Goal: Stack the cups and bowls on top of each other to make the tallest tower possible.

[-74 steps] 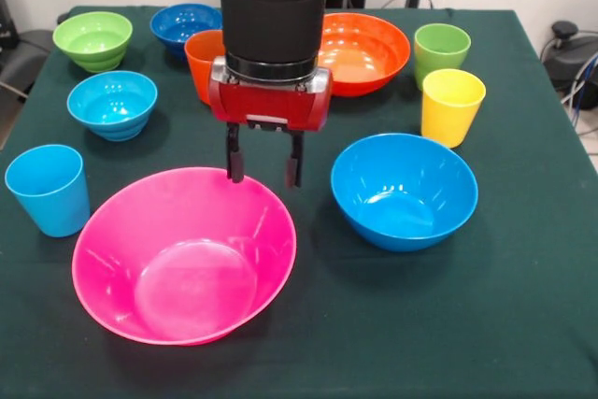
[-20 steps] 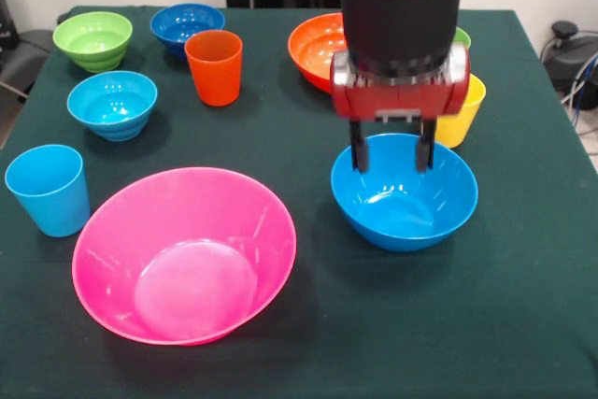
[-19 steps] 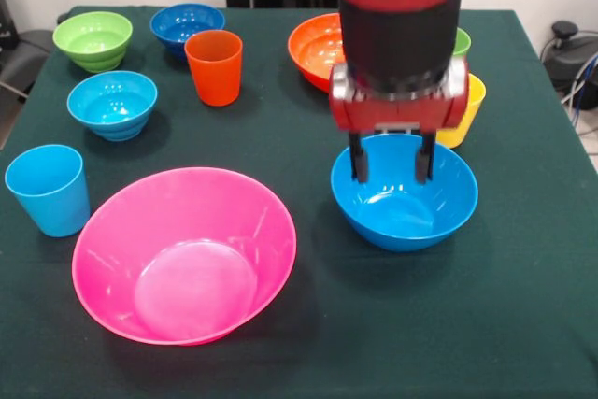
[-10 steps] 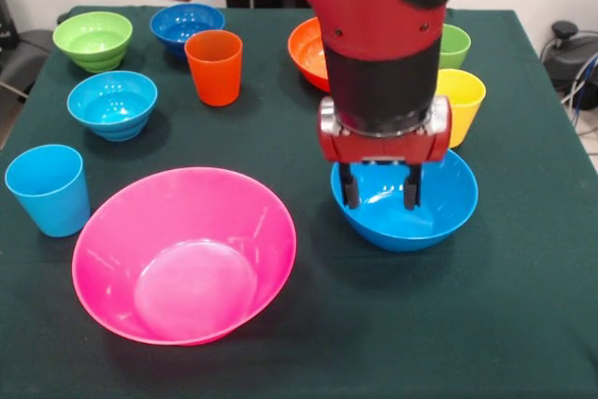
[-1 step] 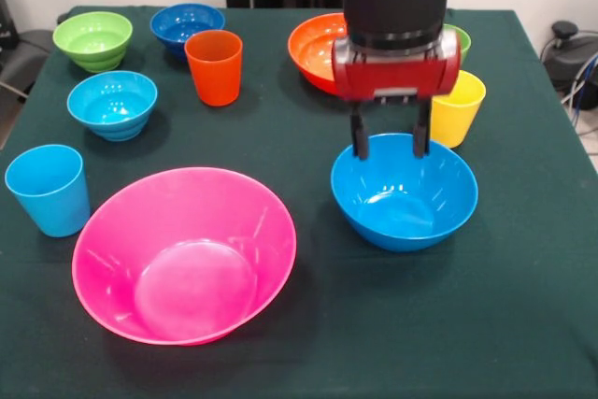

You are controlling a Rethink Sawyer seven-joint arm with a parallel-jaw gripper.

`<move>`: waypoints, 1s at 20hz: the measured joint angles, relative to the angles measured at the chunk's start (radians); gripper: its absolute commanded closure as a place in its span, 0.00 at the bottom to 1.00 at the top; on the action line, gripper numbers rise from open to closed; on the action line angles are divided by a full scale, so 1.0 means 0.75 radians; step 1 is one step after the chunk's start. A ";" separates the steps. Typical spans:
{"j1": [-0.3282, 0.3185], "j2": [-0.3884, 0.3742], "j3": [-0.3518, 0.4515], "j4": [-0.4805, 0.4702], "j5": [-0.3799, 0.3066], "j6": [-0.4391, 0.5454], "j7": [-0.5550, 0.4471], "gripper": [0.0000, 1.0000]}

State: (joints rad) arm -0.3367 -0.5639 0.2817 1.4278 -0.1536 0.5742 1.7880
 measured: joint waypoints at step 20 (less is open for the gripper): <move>-0.019 -0.194 0.006 0.334 0.000 -0.178 0.000 0.00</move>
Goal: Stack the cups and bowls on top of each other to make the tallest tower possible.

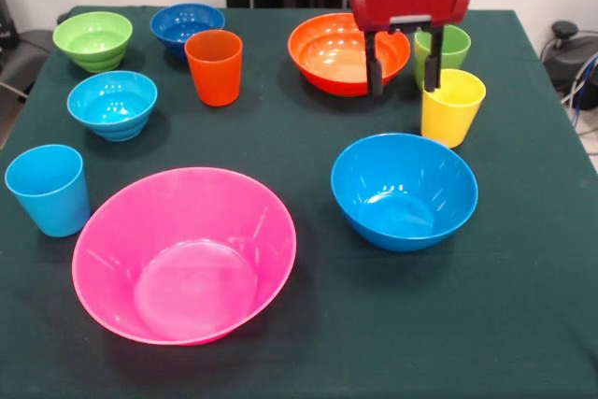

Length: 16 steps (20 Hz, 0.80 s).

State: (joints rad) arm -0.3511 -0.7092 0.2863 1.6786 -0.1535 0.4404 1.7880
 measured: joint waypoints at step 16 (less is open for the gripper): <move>-0.183 -0.040 0.177 0.203 0.009 -0.227 0.000 0.00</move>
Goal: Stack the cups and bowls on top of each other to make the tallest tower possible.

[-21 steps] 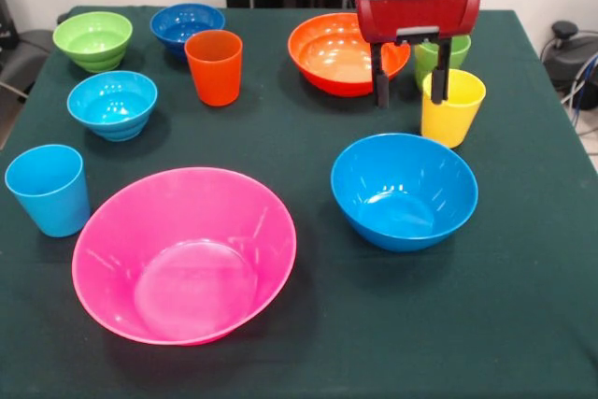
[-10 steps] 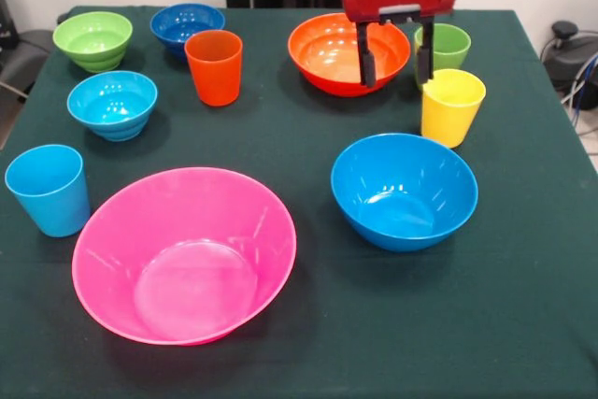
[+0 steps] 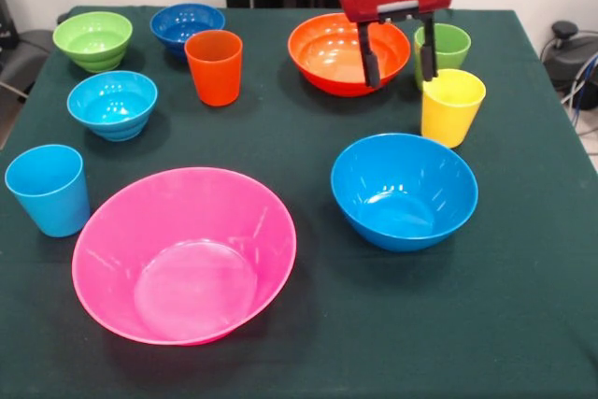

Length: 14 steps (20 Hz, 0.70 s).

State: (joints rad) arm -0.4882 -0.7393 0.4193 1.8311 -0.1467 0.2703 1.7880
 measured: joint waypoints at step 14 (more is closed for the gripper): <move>0.000 0.000 0.083 -0.001 0.041 0.000 0.000 0.00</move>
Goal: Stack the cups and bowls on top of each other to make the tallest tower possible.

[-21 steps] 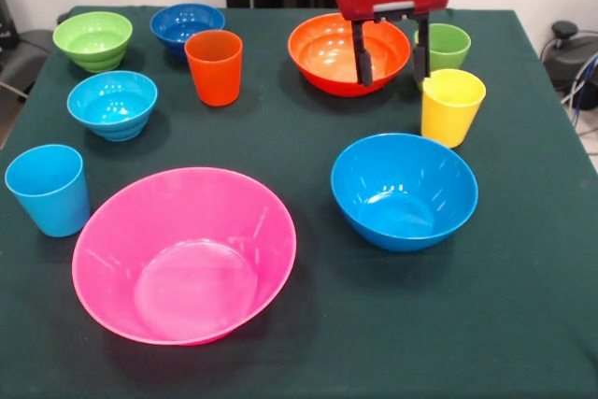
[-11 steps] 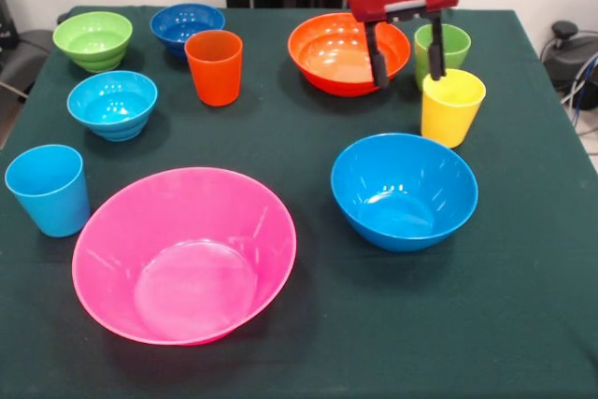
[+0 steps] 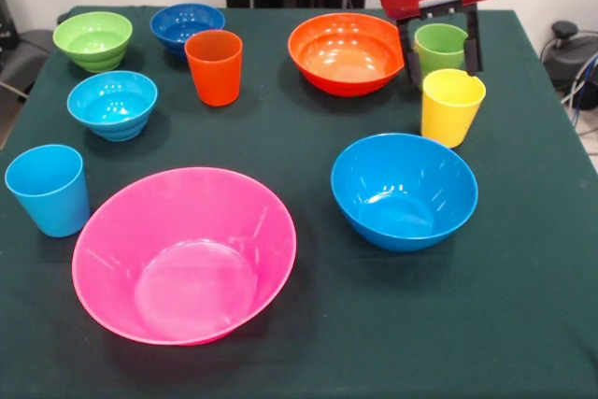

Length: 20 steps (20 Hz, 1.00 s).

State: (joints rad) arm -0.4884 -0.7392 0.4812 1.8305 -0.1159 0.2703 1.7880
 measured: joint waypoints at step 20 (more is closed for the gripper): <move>0.016 -0.014 -0.070 -0.027 -0.089 0.098 0.000 0.00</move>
State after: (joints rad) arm -0.4762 -0.7496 0.4291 1.8100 -0.1825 0.3436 1.7880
